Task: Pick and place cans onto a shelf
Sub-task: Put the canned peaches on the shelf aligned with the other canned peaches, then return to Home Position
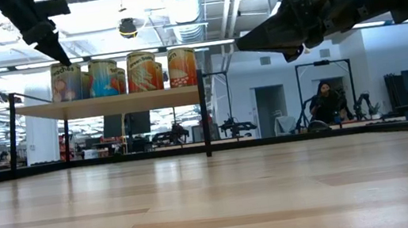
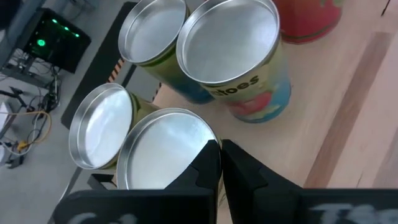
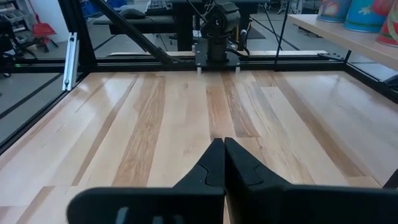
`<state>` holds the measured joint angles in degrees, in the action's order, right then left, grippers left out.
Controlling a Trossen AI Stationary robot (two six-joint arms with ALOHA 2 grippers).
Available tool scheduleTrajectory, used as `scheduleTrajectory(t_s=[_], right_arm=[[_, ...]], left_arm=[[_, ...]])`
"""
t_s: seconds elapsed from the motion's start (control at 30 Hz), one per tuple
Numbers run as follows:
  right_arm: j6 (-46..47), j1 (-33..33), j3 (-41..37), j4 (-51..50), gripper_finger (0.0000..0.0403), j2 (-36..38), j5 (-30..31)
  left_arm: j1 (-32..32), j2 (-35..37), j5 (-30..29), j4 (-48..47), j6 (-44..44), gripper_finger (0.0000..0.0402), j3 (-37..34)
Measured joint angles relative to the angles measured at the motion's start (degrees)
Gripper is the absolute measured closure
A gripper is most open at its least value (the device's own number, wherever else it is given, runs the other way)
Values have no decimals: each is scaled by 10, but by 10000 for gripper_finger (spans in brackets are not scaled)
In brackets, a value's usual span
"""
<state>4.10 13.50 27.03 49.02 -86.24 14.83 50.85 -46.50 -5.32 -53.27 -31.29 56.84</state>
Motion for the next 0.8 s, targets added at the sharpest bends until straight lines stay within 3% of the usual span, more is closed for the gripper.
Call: scheduleTrajectory(t_s=[0.43,0.8], right_arm=[[2,0,0,-1,391,0,0],[1,0,0,-1,391,0,0]], left_arm=[[0,0,0,5,-6,347,0],[0,1,-5,25,-14,342,0]])
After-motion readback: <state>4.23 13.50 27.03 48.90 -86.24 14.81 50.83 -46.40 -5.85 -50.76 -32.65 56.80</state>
